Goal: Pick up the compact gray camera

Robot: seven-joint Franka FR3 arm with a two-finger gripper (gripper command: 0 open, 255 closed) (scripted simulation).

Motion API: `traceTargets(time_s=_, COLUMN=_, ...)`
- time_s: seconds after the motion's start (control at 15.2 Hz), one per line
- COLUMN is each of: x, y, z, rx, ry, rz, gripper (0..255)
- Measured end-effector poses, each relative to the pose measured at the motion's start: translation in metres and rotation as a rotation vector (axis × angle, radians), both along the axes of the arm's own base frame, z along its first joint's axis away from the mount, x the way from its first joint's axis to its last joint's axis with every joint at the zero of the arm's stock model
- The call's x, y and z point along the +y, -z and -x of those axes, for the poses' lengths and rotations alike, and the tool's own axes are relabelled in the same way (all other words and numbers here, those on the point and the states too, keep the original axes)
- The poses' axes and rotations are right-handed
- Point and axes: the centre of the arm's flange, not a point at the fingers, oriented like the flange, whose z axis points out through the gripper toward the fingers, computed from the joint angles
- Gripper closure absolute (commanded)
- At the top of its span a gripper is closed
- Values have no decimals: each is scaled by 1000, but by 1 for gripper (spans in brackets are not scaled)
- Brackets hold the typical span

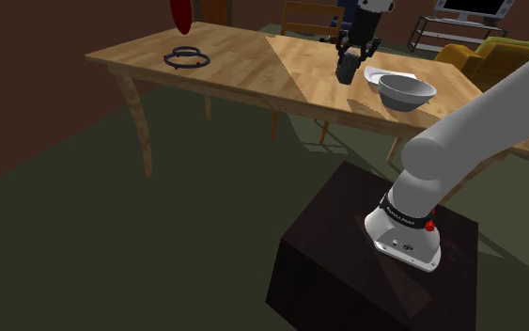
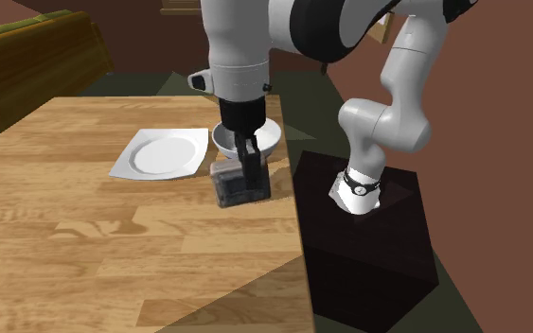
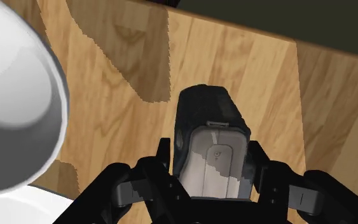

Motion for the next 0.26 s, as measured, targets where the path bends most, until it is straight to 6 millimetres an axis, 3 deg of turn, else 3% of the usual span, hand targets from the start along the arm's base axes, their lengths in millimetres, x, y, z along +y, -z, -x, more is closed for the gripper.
traceTargets(time_s=0.26, x=0, y=-17, z=0, rx=0, ry=0, rz=0, gripper=255)
